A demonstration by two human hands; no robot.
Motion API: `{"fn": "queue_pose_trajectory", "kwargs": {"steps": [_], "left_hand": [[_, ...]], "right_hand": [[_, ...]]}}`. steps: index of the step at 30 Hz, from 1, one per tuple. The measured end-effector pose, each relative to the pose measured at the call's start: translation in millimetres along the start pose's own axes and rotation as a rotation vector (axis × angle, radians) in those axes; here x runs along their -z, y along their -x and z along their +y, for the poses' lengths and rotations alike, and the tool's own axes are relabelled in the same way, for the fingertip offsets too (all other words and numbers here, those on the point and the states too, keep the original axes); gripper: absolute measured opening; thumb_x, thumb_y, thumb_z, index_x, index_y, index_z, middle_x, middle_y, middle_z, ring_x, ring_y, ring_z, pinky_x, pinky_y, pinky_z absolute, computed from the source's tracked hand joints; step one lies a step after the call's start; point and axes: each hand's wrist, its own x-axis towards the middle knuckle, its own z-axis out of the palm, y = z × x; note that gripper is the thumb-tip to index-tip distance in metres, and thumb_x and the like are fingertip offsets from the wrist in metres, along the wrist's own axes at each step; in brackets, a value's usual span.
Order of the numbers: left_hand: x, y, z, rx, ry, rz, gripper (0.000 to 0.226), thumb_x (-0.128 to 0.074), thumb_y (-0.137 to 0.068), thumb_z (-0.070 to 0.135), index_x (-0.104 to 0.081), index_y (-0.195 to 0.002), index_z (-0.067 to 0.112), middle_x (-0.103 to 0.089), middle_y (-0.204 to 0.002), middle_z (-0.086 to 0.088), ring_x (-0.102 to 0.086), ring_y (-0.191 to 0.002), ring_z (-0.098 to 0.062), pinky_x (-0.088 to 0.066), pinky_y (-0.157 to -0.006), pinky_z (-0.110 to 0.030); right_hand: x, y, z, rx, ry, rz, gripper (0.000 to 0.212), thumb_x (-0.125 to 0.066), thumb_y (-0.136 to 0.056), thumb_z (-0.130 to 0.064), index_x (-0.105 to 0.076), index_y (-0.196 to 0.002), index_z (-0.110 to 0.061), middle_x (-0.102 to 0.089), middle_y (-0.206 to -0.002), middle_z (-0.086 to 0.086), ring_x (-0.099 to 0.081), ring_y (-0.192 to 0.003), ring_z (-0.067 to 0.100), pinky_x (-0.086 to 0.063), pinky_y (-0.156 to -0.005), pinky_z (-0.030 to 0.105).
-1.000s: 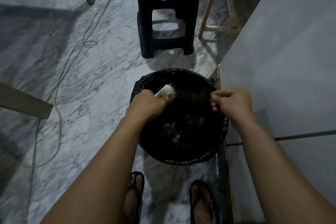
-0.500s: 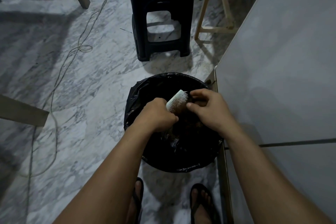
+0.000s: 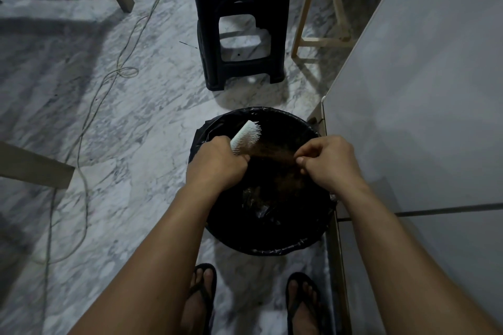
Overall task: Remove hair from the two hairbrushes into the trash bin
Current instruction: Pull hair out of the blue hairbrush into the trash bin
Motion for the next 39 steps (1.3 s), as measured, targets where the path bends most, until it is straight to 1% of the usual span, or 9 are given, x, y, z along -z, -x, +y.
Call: {"fn": "queue_pose_trajectory", "kwargs": {"steps": [4,9,14,17,24,27,29,33,39], "left_hand": [[4,2,-4,-0.001,0.058,-0.007,0.032,-0.067,-0.084,0.043,-0.056,-0.086,0.014,-0.057,-0.083,-0.003,-0.057,-0.08,-0.026,-0.039,-0.062,-0.033],[5,7,1,-0.009,0.099,-0.075,0.061,-0.078,-0.063,0.063,-0.063,-0.099,0.017,-0.064,-0.093,0.0,-0.062,-0.089,-0.021,-0.049,-0.07,-0.034],[2,8,8,-0.007,0.217,-0.133,0.062,-0.066,-0.061,0.078,-0.062,-0.075,0.018,-0.066,-0.076,0.0,-0.064,-0.07,-0.018,-0.048,-0.062,-0.033],[-2,4,7,-0.017,0.258,-0.12,0.053,-0.066,-0.07,0.07,-0.065,-0.073,0.018,-0.07,-0.075,-0.003,-0.063,-0.062,-0.019,-0.049,-0.06,-0.032],[-2,-1,6,-0.025,0.345,-0.04,0.051,-0.062,-0.082,0.057,-0.069,-0.084,0.006,-0.073,-0.073,-0.011,-0.056,-0.05,-0.02,-0.045,-0.056,-0.034],[-2,0,7,-0.038,0.346,-0.051,0.051,-0.062,-0.082,0.057,-0.069,-0.083,0.006,-0.071,-0.07,-0.011,-0.055,-0.049,-0.021,-0.044,-0.056,-0.034],[-2,0,7,-0.041,0.342,-0.041,0.05,-0.063,-0.082,0.056,-0.068,-0.081,0.006,-0.065,-0.062,-0.007,-0.056,-0.051,-0.022,-0.046,-0.057,-0.036],[3,-1,4,-0.008,0.35,0.06,0.049,-0.062,-0.081,0.058,-0.066,-0.075,0.01,-0.065,-0.065,-0.006,-0.064,-0.063,-0.029,-0.054,-0.064,-0.043],[15,-2,1,0.101,0.391,0.252,0.048,-0.06,-0.085,0.055,-0.044,-0.057,0.02,-0.051,-0.06,-0.001,-0.055,-0.065,-0.028,-0.032,-0.053,-0.032]], "right_hand": [[1,0,1,-0.025,-0.07,0.003,0.022,-0.073,-0.081,-0.013,-0.07,-0.065,-0.028,-0.068,-0.057,-0.004,-0.065,-0.055,0.005,-0.043,-0.05,0.016],[-7,2,-9,0.146,-0.13,-0.071,0.011,-0.073,-0.081,-0.019,-0.076,-0.077,-0.029,-0.069,-0.069,-0.015,-0.066,-0.074,0.006,-0.051,-0.072,0.024],[-12,5,-13,0.291,-0.219,-0.155,0.019,-0.072,-0.082,-0.017,-0.074,-0.076,-0.034,-0.073,-0.076,-0.011,-0.07,-0.076,0.004,-0.056,-0.073,0.023],[-11,7,-15,0.305,-0.233,-0.206,0.036,-0.067,-0.085,-0.006,-0.071,-0.075,-0.041,-0.072,-0.075,-0.018,-0.068,-0.076,-0.005,-0.052,-0.072,0.013],[-16,4,-10,0.128,-0.282,-0.191,0.039,-0.076,-0.073,-0.004,-0.053,-0.097,-0.024,-0.062,-0.1,-0.002,-0.063,-0.089,0.015,-0.053,-0.076,0.027],[-20,9,-15,0.096,-0.401,-0.273,0.045,-0.075,-0.076,-0.002,-0.044,-0.106,-0.013,-0.064,-0.089,-0.002,-0.063,-0.069,0.005,-0.051,-0.061,0.015],[-21,10,-15,0.105,-0.344,-0.265,0.04,-0.076,-0.078,-0.008,-0.046,-0.103,-0.018,-0.07,-0.078,-0.006,-0.064,-0.063,0.001,-0.049,-0.059,0.015],[-18,3,-7,0.166,-0.076,-0.234,0.018,-0.073,-0.081,-0.017,-0.065,-0.076,-0.032,-0.074,-0.065,-0.014,-0.069,-0.071,0.002,-0.053,-0.073,0.027],[-5,-1,3,0.02,-0.049,-0.214,0.021,-0.073,-0.083,-0.012,-0.073,-0.067,-0.027,-0.074,-0.063,-0.006,-0.067,-0.054,0.002,-0.056,-0.066,0.027]]}}
